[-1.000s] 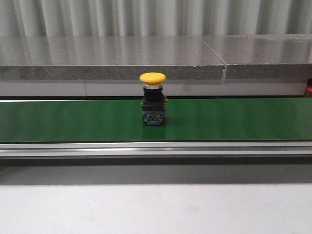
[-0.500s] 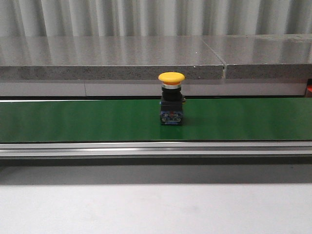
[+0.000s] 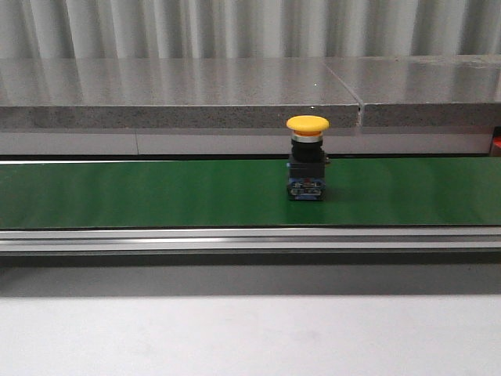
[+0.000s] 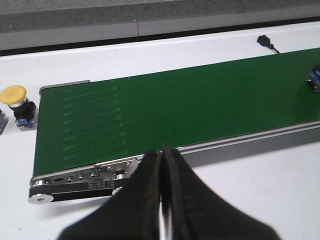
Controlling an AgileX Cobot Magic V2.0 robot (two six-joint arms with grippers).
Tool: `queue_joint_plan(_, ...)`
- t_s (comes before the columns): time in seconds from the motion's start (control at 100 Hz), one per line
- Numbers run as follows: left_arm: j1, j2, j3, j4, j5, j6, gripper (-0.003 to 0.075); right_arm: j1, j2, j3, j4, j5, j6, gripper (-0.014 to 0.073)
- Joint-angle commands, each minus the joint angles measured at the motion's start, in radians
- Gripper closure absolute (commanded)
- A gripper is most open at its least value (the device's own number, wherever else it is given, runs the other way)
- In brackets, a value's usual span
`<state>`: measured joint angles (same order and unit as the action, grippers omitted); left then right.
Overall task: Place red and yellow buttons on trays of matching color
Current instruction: 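Carry the red button into the red tray and release, then move the right gripper over the yellow button arriving at belt end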
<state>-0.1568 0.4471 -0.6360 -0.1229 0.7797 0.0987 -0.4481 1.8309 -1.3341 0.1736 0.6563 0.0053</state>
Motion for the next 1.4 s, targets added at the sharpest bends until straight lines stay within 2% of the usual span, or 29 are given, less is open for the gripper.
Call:
queue_joint_plan(0.0, -0.008, 0.005, -0.026, -0.012, -0.066, -0.001, 0.0741, -0.009, -0.041, -0.024, 0.005, -0.025, 0.0, 0.0057)
queue_joint_plan(0.22, -0.008, 0.005, -0.026, -0.012, -0.066, -0.001, 0.0741, -0.009, -0.073, -0.024, 0.004, -0.035, 0.0, 0.0053)
queue_joint_plan(0.49, -0.008, 0.005, -0.026, -0.012, -0.066, -0.001, 0.0741, -0.009, -0.212, -0.024, -0.001, -0.052, -0.005, 0.0053)
queue_joint_plan(0.85, -0.008, 0.005, -0.026, -0.012, -0.066, -0.001, 0.0741, 0.012, -0.371, -0.024, -0.001, 0.025, -0.04, 0.0053)
queue_joint_plan(1.06, -0.008, 0.005, -0.026, -0.012, -0.066, -0.001, 0.0741, 0.134, -0.442, -0.024, -0.001, 0.066, -0.047, 0.0053)
queue_joint_plan(1.391, -0.008, 0.005, -0.026, -0.012, -0.066, -0.001, 0.0741, 0.431, -0.461, -0.024, -0.001, 0.129, -0.048, 0.0053)
